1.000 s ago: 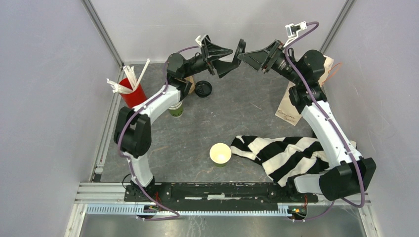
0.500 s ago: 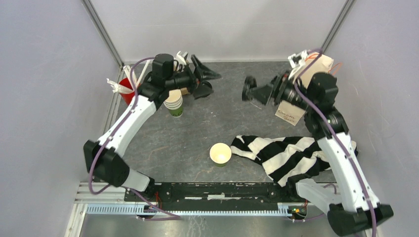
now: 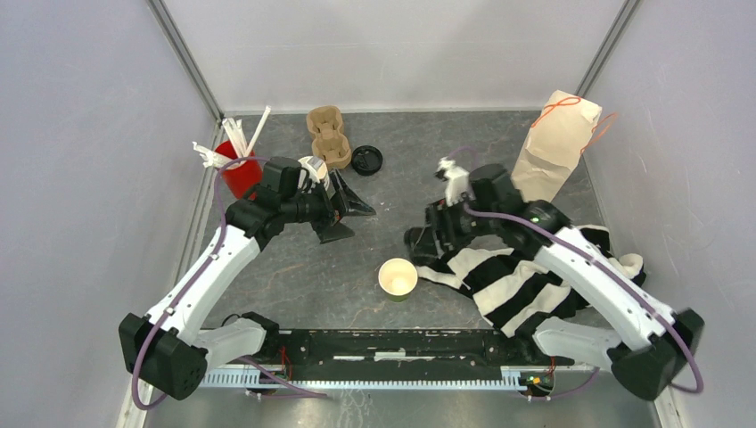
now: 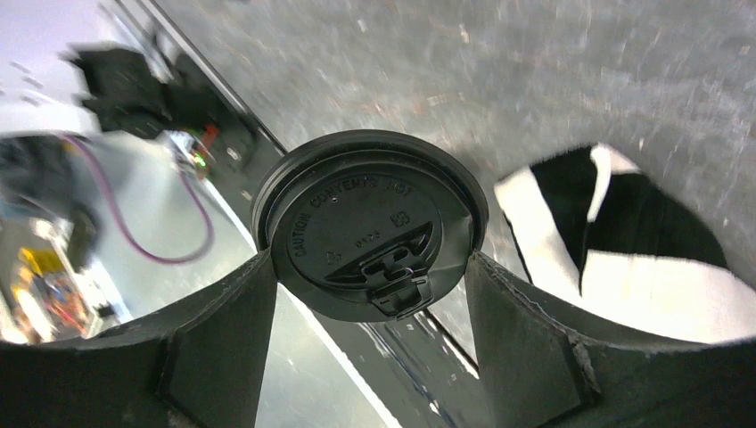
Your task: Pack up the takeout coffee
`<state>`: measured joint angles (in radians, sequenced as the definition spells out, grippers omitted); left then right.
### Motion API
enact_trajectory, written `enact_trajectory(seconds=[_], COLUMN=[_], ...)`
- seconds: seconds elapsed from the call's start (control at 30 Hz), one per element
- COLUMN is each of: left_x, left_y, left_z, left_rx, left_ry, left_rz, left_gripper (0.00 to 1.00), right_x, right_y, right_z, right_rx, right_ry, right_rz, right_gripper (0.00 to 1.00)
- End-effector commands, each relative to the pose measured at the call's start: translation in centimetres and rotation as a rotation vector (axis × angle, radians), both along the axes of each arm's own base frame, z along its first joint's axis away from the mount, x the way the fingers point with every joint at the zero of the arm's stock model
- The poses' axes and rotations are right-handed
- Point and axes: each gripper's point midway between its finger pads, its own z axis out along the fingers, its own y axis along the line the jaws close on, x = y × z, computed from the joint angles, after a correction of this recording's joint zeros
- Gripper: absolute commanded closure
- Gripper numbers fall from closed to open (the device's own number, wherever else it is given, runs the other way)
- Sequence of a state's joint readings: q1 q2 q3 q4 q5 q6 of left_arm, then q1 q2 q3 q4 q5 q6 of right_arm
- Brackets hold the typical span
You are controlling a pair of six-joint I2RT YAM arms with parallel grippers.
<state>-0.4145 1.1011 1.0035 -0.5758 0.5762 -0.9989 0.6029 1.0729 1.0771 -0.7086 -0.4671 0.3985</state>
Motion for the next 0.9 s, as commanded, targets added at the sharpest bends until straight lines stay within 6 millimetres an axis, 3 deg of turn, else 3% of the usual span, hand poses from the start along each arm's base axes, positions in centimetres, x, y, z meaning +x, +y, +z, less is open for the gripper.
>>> enact_trajectory(seconds=[0.0,0.1,0.23,0.33,0.47,0.67,0.87], left_x=[0.5,1.2,1.2,0.9,0.4,-0.2,-0.4], left_y=[1.2,4.0,6.5,8.0,9.8,10.9,10.7], left_z=[0.4,-0.3,-0.2,-0.3,0.1,-0.1,-0.2], left_rx=[0.115,0.284,0.351,0.392,0.448,0.492,0.482], left_ry=[-0.078,-0.097,-0.144,-0.167,-0.195,-0.196,-0.192], left_rz=[-0.015,0.084,0.205,0.266,0.318,0.332,0.326], left_gripper=[0.04,0.05,0.05,0.06,0.06,0.06,0.05], right_x=[-0.9,-2.0,-3.3,-3.5,-3.5,-3.2,-3.1], right_y=[1.6,2.9,3.9,4.8,5.5,5.3,5.6], right_z=[-1.8,-2.5,-2.8,-2.8,-4.5,-5.5,-6.9], right_rx=[-0.230,-0.419,-0.638,-0.718,-0.771,-0.803,-0.805], right_ry=[-0.056,-0.098,-0.176,-0.216,-0.204,-0.212,-0.207], right_rz=[0.080,0.157,0.240,0.269,0.298,0.279,0.287], right_gripper=[0.24,0.24,0.22,0.22,0.21,0.19,0.17])
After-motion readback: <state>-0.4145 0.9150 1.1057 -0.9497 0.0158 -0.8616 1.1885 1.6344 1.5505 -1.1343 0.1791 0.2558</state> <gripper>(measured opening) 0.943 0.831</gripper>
